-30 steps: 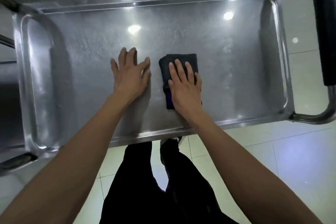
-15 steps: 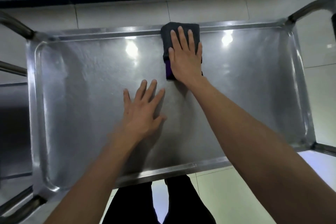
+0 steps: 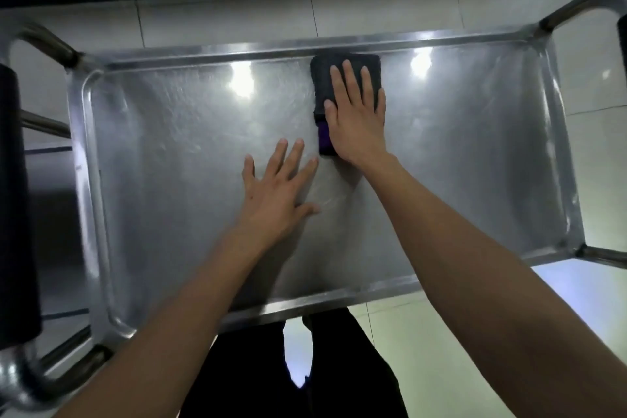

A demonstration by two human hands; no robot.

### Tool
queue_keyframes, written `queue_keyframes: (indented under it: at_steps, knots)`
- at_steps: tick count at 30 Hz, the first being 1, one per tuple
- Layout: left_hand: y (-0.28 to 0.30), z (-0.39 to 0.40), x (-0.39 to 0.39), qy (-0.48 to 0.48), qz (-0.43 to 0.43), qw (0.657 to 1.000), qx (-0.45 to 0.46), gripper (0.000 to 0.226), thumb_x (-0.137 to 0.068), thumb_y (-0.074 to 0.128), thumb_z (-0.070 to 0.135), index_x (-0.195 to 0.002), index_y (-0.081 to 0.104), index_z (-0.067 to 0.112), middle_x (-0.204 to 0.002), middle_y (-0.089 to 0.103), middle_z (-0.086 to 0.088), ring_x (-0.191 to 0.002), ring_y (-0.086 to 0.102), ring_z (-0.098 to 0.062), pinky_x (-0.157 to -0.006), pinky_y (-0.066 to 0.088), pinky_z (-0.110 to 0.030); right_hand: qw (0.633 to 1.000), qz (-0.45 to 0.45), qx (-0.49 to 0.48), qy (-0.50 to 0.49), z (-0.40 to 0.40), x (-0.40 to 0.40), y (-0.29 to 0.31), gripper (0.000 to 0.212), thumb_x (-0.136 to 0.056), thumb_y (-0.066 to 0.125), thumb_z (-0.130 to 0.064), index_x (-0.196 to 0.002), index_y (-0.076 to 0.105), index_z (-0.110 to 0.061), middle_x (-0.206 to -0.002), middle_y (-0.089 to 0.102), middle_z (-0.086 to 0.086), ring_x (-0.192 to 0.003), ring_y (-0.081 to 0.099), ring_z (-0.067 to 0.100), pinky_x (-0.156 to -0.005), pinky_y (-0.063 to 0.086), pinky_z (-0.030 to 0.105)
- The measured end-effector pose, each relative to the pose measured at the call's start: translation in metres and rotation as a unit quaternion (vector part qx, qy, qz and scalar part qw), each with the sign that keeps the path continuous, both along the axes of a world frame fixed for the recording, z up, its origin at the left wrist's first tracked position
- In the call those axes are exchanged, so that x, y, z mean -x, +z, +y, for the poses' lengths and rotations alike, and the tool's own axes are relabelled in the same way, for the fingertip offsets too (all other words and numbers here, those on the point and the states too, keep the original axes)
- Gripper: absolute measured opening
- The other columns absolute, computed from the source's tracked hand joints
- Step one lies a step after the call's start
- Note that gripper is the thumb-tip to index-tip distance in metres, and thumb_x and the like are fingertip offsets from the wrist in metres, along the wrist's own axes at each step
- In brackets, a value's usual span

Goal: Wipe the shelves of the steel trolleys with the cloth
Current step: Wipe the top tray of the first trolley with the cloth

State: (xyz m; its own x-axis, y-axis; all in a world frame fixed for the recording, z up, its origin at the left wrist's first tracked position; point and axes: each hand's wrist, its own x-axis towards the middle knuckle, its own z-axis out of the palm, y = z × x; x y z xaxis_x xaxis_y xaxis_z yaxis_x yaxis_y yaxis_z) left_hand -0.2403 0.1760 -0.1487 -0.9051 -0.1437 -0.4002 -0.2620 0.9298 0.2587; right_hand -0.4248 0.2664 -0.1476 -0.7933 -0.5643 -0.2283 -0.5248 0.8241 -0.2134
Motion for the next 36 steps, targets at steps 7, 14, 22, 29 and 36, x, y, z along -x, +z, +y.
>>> queue_keyframes:
  at_steps: [7,14,22,29,36]
  knots:
    - [0.000,0.012,-0.009,0.057,0.021,0.998,-0.003,0.087,-0.087,0.059,0.066,-0.158,0.019,0.036,-0.169,-0.006,0.004,-0.153,-0.015,-0.018,-0.117,-0.007,-0.065,1.000,-0.022,-0.006,0.010,0.081,-0.083,0.000,0.059,-0.106,0.018,-0.043,-0.160,-0.001,-0.027,-0.168,-0.008,-0.004,-0.154,-0.010,0.023,-0.122,0.002,0.056]
    - [0.000,0.022,-0.024,0.106,0.024,0.994,0.019,0.082,-0.086,0.060,0.067,-0.154,0.022,0.043,-0.169,0.001,0.002,-0.154,-0.009,-0.027,-0.119,0.003,-0.065,0.999,-0.008,-0.001,0.046,0.163,-0.177,-0.007,0.061,-0.106,0.024,-0.043,-0.160,0.002,-0.025,-0.168,-0.004,-0.002,-0.154,-0.007,0.025,-0.121,0.010,0.058]
    - [0.006,0.028,-0.027,0.132,0.030,0.991,0.018,0.079,-0.086,0.061,0.065,-0.154,0.028,0.040,-0.168,0.009,0.000,-0.154,-0.001,-0.029,-0.118,0.012,-0.064,0.997,-0.012,-0.015,0.076,0.207,-0.234,0.000,0.061,-0.107,0.025,-0.041,-0.160,0.002,-0.022,-0.168,-0.005,0.000,-0.154,-0.009,0.027,-0.121,0.009,0.058]
    - [0.015,0.035,-0.043,0.130,0.058,0.989,0.046,0.060,-0.096,0.052,0.049,-0.146,0.037,0.019,-0.158,0.027,-0.007,-0.148,0.017,-0.031,-0.112,0.027,-0.062,0.995,-0.027,-0.018,0.092,0.198,-0.230,0.004,0.060,-0.107,0.020,-0.038,-0.160,-0.003,-0.021,-0.167,-0.010,0.001,-0.153,-0.015,0.028,-0.122,0.005,0.058]
    - [0.010,0.001,-0.058,0.153,0.062,0.985,0.059,0.050,-0.100,0.048,0.045,-0.146,0.039,0.027,-0.162,0.023,-0.011,-0.151,0.011,-0.034,-0.115,0.020,-0.065,0.996,-0.003,-0.001,0.089,0.143,-0.205,-0.005,0.060,-0.108,0.023,-0.038,-0.160,0.000,-0.022,-0.168,-0.005,0.002,-0.153,-0.011,0.027,-0.122,0.006,0.057]
